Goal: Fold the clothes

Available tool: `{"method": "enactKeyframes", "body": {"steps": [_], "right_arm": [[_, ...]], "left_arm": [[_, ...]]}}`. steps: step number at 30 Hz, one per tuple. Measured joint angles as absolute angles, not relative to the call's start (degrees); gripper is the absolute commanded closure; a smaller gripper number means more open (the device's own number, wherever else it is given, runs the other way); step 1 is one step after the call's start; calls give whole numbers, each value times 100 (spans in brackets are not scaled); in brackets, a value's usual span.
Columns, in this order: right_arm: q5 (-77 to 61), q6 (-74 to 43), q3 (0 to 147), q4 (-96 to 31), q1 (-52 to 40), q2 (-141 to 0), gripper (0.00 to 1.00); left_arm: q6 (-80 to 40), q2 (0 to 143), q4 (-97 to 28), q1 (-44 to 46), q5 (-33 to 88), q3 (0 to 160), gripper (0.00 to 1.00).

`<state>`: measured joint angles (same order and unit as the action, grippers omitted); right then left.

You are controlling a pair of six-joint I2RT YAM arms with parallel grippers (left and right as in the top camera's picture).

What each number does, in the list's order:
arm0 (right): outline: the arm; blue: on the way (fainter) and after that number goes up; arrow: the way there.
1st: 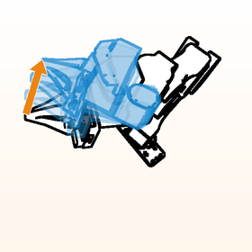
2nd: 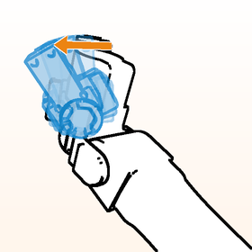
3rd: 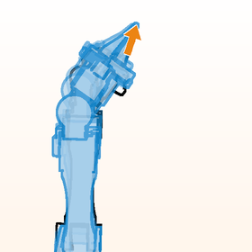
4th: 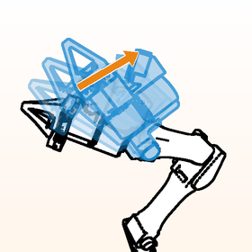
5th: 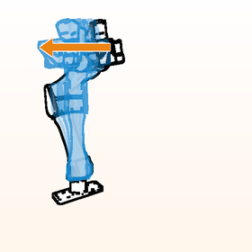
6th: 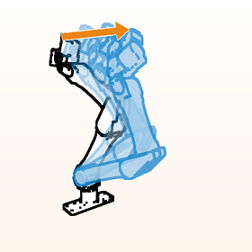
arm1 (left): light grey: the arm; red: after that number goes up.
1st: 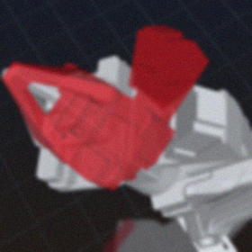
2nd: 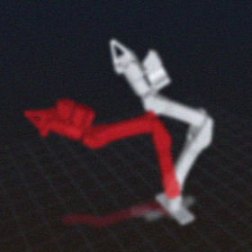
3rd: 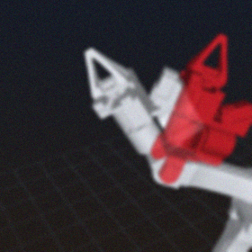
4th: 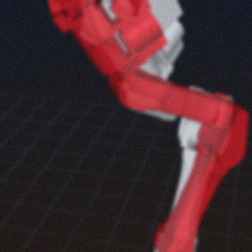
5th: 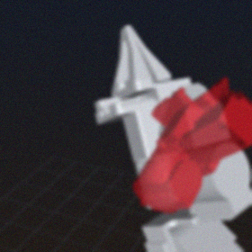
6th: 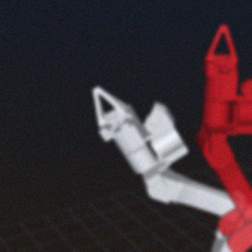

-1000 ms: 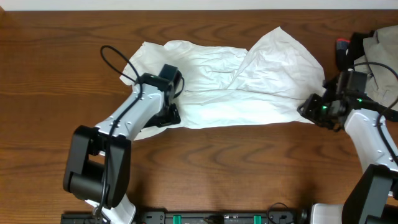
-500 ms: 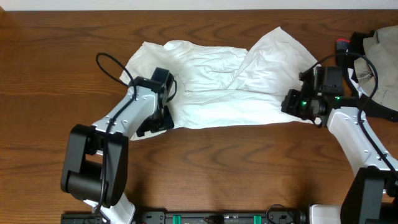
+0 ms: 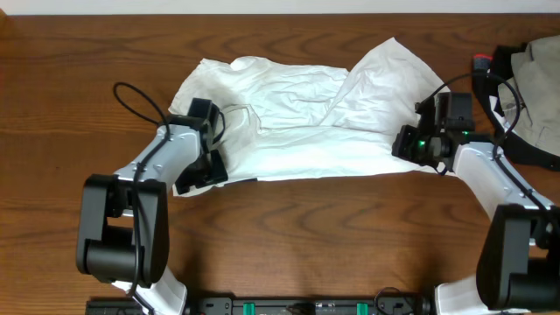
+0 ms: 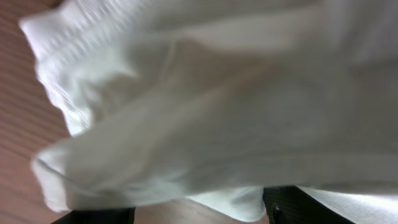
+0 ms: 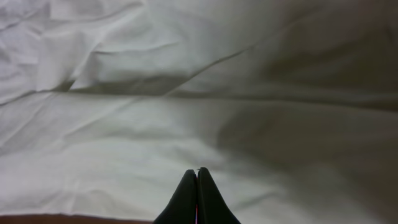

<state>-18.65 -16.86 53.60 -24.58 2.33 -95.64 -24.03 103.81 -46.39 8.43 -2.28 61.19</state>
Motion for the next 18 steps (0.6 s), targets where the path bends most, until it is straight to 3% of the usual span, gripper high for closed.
{"method": "enactKeyframes", "body": {"steps": [18], "right_arm": [[-1660, -1643, 5404, -2084, 440, -10355, 99]], "left_arm": [[-1898, 10381, -4410, 683, -255, 6077, 34]]}}
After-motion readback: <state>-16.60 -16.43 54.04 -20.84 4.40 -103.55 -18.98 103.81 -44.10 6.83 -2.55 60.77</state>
